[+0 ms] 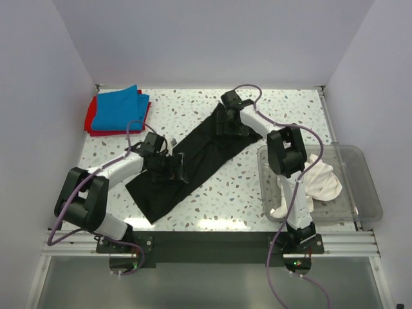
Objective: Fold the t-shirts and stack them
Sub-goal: Fold the tshirt
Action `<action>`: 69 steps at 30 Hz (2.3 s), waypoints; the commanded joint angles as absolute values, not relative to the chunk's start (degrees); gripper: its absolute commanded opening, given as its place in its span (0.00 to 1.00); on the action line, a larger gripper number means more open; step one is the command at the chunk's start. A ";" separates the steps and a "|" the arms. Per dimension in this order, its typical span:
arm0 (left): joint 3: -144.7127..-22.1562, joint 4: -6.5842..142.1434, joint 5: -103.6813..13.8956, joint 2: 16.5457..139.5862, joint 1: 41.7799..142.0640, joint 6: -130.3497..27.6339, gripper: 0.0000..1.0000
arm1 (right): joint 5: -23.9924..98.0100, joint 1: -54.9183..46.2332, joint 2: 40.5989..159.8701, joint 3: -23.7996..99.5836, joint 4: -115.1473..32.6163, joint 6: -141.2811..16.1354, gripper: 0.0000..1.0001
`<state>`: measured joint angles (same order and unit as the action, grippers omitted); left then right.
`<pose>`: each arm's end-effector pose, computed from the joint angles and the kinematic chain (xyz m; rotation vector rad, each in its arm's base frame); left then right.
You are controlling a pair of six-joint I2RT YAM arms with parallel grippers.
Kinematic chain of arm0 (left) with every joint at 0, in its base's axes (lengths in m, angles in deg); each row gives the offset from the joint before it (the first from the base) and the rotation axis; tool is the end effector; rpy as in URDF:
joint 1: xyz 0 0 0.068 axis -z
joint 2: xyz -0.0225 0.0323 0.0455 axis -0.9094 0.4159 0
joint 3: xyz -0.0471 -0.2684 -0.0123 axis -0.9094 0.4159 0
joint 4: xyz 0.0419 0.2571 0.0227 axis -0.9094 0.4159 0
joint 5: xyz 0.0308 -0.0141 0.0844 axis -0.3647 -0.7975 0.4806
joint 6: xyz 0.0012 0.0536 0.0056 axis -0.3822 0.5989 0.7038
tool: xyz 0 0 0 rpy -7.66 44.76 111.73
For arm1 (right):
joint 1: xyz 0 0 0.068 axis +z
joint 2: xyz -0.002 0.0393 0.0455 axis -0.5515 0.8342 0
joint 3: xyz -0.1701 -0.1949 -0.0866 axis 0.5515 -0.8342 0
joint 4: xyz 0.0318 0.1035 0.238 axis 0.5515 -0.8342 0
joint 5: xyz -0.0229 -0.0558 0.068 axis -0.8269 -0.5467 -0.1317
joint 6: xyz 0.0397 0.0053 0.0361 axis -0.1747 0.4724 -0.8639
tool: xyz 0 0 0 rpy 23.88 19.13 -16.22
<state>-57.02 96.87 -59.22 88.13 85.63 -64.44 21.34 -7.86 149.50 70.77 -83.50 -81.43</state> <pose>0.2471 -0.1055 0.1682 0.0064 2.8255 -0.7433 0.4417 0.2062 0.1805 0.0438 2.6821 0.0912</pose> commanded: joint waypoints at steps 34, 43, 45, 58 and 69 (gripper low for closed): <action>-68.31 74.20 -74.07 102.76 104.36 -89.43 1.00 | 35.78 -11.06 173.93 102.27 -65.72 -86.26 0.93; -72.96 75.06 -70.22 98.04 104.71 -86.64 1.00 | 38.25 -11.06 168.49 100.34 -63.70 -83.54 0.95; -74.45 78.21 -66.88 96.01 103.92 -84.87 1.00 | 38.07 -11.06 164.47 99.37 -63.26 -82.04 0.97; -65.59 94.22 -54.30 74.91 99.44 -72.39 1.00 | 36.92 -11.06 139.49 85.67 -73.97 -74.83 0.98; -58.47 96.78 -48.23 72.02 93.30 -76.77 1.00 | 31.04 4.49 115.42 42.20 -79.44 -79.56 0.93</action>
<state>-59.45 96.65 -51.24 73.88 97.02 -74.85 33.14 -1.44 118.66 51.05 -75.54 -76.80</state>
